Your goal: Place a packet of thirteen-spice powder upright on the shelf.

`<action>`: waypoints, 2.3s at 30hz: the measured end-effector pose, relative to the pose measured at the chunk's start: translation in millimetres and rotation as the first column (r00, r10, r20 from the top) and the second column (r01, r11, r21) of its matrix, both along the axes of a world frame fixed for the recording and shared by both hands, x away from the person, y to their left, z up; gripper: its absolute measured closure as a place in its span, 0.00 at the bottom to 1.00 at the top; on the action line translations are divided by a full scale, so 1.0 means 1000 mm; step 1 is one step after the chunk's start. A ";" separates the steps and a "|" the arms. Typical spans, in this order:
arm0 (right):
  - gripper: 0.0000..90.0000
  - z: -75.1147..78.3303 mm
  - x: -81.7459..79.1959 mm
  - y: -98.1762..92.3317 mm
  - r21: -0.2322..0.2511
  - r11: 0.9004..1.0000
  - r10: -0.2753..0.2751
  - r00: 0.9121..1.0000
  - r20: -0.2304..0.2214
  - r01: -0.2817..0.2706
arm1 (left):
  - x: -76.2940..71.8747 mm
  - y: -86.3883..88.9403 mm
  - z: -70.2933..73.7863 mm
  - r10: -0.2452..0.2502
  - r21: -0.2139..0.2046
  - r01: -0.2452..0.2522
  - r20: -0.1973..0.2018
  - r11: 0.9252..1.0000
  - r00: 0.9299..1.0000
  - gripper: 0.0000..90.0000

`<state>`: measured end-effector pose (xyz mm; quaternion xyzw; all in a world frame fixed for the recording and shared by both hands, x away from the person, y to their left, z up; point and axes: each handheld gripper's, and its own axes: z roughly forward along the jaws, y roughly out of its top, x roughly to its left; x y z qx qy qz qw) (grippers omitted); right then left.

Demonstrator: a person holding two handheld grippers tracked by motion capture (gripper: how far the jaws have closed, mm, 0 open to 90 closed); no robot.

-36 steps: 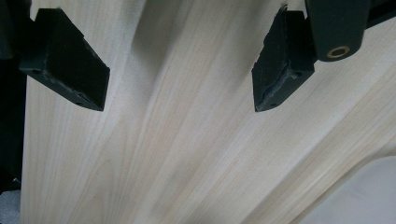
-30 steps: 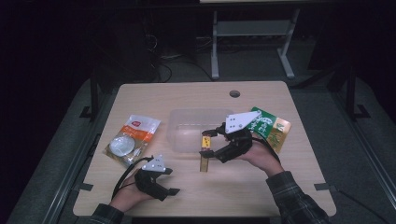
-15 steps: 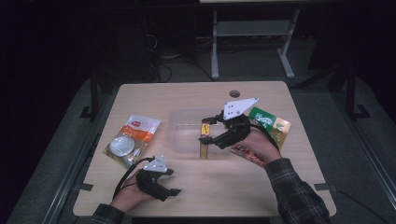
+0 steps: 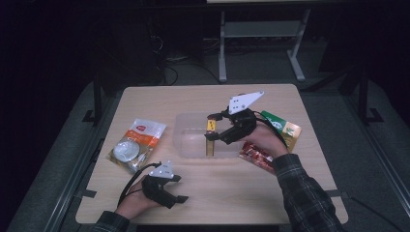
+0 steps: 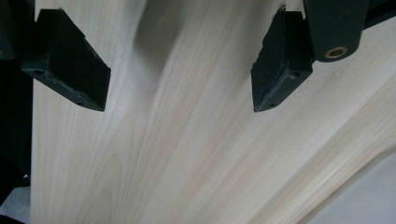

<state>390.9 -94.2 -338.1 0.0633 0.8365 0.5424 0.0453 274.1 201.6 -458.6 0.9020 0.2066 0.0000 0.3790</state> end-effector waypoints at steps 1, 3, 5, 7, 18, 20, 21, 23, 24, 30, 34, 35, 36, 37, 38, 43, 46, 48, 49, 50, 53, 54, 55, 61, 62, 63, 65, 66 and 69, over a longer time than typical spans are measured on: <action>0.35 0.000 0.003 0.000 -0.007 1.000 0.004 1.000 0.002 -0.004 | 0.000 0.000 0.000 0.001 -0.005 -0.001 -0.002 1.000 1.000 0.22; 0.35 0.000 0.009 0.001 -0.002 1.000 0.004 1.000 -0.002 -0.004 | 0.000 0.000 0.000 -0.002 -0.012 0.002 0.004 1.000 1.000 0.21; 0.35 -0.001 0.012 0.001 -0.007 1.000 0.010 1.000 -0.011 -0.010 | 0.001 0.000 0.000 -0.002 -0.015 0.002 0.003 1.000 1.000 0.21; 0.35 -0.001 0.016 0.002 -0.019 1.000 0.010 1.000 -0.007 -0.011 | 0.001 0.000 0.000 -0.001 -0.015 0.001 0.003 1.000 1.000 0.21; 0.35 -0.007 0.034 -0.004 0.005 1.000 0.001 1.000 0.005 -0.001 | 0.001 0.001 0.000 0.011 -0.026 -0.010 0.007 1.000 1.000 0.19; 0.35 -0.008 0.036 -0.004 0.006 1.000 0.000 1.000 0.008 -0.001 | 0.002 0.001 0.000 0.011 -0.026 -0.011 0.006 1.000 1.000 0.19; 0.35 -0.009 0.037 -0.005 0.010 1.000 -0.002 1.000 0.001 0.002 | 0.002 0.001 0.000 0.012 -0.026 -0.012 0.005 1.000 1.000 0.19; 0.35 -0.012 0.041 -0.006 0.023 1.000 0.000 1.000 -0.002 0.001 | 0.003 0.001 0.000 0.016 -0.026 -0.015 0.005 1.000 1.000 0.19; 0.35 -0.012 0.041 -0.006 0.023 1.000 -0.004 1.000 -0.006 0.004 | 0.003 0.001 0.000 0.015 -0.022 -0.015 0.003 1.000 1.000 0.19; 0.35 -0.018 0.048 -0.007 0.036 0.999 0.007 1.000 -0.022 -0.006 | 0.003 0.000 -0.001 0.014 -0.017 -0.014 -0.003 1.000 1.000 0.19; 0.35 -0.018 0.052 -0.009 0.026 0.999 0.020 0.999 -0.032 -0.020 | 0.003 0.000 -0.001 0.012 -0.017 -0.012 -0.001 1.000 1.000 0.19; 0.35 -0.016 0.053 -0.008 0.014 1.000 0.021 0.999 -0.028 -0.021 | 0.003 0.000 -0.001 0.011 -0.016 -0.011 -0.001 1.000 1.000 0.19; 0.35 -0.015 0.053 -0.007 -0.002 1.000 0.028 0.999 -0.023 -0.028 | 0.003 0.000 -0.001 0.011 -0.017 -0.011 -0.002 1.000 1.000 0.19; 0.35 -0.015 0.053 -0.007 -0.002 1.000 0.028 0.999 -0.023 -0.028 | 0.003 0.000 -0.001 0.011 -0.017 -0.011 -0.002 1.000 1.000 0.19; 0.35 -0.014 0.054 -0.005 -0.016 0.999 0.036 0.999 -0.021 -0.036 | 0.003 0.000 -0.001 0.012 -0.018 -0.012 -0.002 1.000 1.000 0.19; 0.35 -0.017 0.058 0.004 -0.062 0.997 0.048 0.999 -0.016 -0.049 | 0.003 0.001 -0.001 0.008 -0.016 -0.008 -0.001 1.000 1.000 0.19; 0.35 -0.019 0.061 0.007 -0.071 0.996 0.048 0.999 -0.018 -0.049 | 0.003 0.000 -0.001 0.006 -0.017 -0.006 0.001 1.000 1.000 0.19; 0.35 -0.020 0.062 0.008 -0.071 0.996 0.047 0.999 -0.020 -0.048 | 0.003 0.000 -0.001 0.005 -0.017 -0.005 0.003 1.000 1.000 0.19; 0.35 -0.021 0.063 0.008 -0.076 0.996 0.046 0.999 -0.022 -0.047 | 0.003 0.000 -0.001 0.006 -0.019 -0.005 0.002 1.000 1.000 0.19; 0.34 -0.022 0.064 0.009 -0.081 0.996 0.042 0.999 -0.022 -0.043 | 0.003 0.000 -0.001 0.001 -0.016 -0.001 0.004 1.000 1.000 0.19; 0.34 -0.027 0.067 0.009 -0.093 0.995 0.038 0.999 -0.019 -0.039 | 0.003 0.000 -0.001 0.000 -0.015 0.000 0.000 1.000 1.000 0.19; 0.34 -0.029 0.066 0.009 -0.096 0.995 0.032 0.999 -0.030 -0.035 | 0.002 -0.001 -0.002 0.001 -0.018 -0.001 -0.002 1.000 1.000 0.19; 0.34 -0.031 0.067 0.009 -0.101 0.994 0.030 0.999 -0.034 -0.033 | 0.002 -0.001 -0.002 0.000 -0.017 0.000 -0.003 1.000 1.000 0.19; 0.34 -0.040 0.070 0.006 -0.111 0.993 0.022 0.998 -0.056 -0.028 | 0.002 -0.002 -0.001 -0.001 -0.009 0.001 -0.005 1.000 1.000 0.19; 0.34 -0.041 0.070 0.005 -0.104 0.994 0.020 0.998 -0.059 -0.026 | 0.002 -0.002 -0.001 -0.002 -0.009 0.002 -0.005 1.000 1.000 0.19; 0.34 -0.042 0.070 0.005 -0.110 0.994 0.018 0.998 -0.060 -0.024 | 0.003 -0.002 -0.001 -0.009 -0.006 0.009 -0.002 1.000 1.000 0.19; 0.34 -0.043 0.070 0.005 -0.122 0.992 0.020 0.999 -0.049 -0.026 | 0.002 -0.002 -0.002 -0.007 -0.006 0.007 -0.007 1.000 1.000 0.19; 0.34 -0.043 0.070 0.005 -0.122 0.992 0.020 0.999 -0.049 -0.026 | 0.002 -0.002 -0.002 -0.007 -0.006 0.007 -0.007 1.000 1.000 0.19; 0.33 -0.048 0.067 0.007 -0.186 0.982 0.022 0.999 -0.046 -0.030 | 0.002 -0.003 -0.002 -0.009 -0.006 0.009 -0.009 1.000 1.000 0.19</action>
